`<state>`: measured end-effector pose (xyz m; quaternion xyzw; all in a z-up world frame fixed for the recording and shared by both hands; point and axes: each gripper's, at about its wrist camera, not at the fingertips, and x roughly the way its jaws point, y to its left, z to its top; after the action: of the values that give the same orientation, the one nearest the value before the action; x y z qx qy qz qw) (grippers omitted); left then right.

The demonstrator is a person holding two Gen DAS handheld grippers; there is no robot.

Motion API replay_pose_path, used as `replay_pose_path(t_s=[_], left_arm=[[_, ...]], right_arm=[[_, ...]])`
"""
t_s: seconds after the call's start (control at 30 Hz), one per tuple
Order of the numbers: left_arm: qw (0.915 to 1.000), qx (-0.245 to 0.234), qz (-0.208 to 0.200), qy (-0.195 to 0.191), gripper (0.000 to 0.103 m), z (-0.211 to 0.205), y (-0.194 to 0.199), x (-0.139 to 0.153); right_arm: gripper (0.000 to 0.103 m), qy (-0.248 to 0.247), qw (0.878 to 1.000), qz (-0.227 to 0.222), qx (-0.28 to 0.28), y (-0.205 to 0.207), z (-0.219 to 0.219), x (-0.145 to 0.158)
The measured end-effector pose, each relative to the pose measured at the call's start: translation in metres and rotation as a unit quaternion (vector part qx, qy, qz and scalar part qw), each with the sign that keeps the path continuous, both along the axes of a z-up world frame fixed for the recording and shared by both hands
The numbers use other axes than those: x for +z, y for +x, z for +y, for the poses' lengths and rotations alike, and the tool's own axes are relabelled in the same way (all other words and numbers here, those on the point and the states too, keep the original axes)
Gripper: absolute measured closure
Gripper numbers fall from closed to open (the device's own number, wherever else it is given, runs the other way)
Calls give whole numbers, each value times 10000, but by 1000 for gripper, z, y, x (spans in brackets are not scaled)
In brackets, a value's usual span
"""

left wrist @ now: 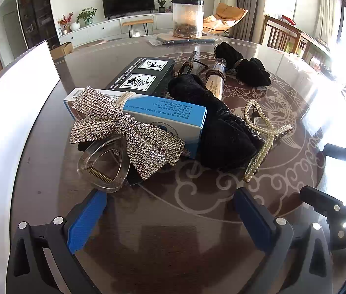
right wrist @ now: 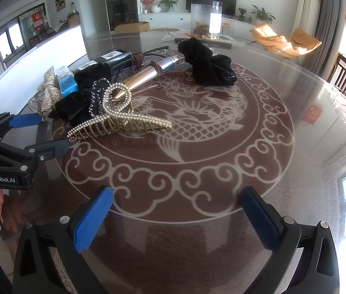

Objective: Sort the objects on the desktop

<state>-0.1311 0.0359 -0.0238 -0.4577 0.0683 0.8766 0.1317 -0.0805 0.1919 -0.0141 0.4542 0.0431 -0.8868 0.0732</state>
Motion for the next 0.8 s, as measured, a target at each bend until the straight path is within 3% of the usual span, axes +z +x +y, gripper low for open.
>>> replay_pose_path(t_s=[0.8], left_arm=[[10000, -6, -3, 12, 0, -1, -1, 0]], right_arm=[[0, 0, 10000, -1, 0, 1, 0, 1]])
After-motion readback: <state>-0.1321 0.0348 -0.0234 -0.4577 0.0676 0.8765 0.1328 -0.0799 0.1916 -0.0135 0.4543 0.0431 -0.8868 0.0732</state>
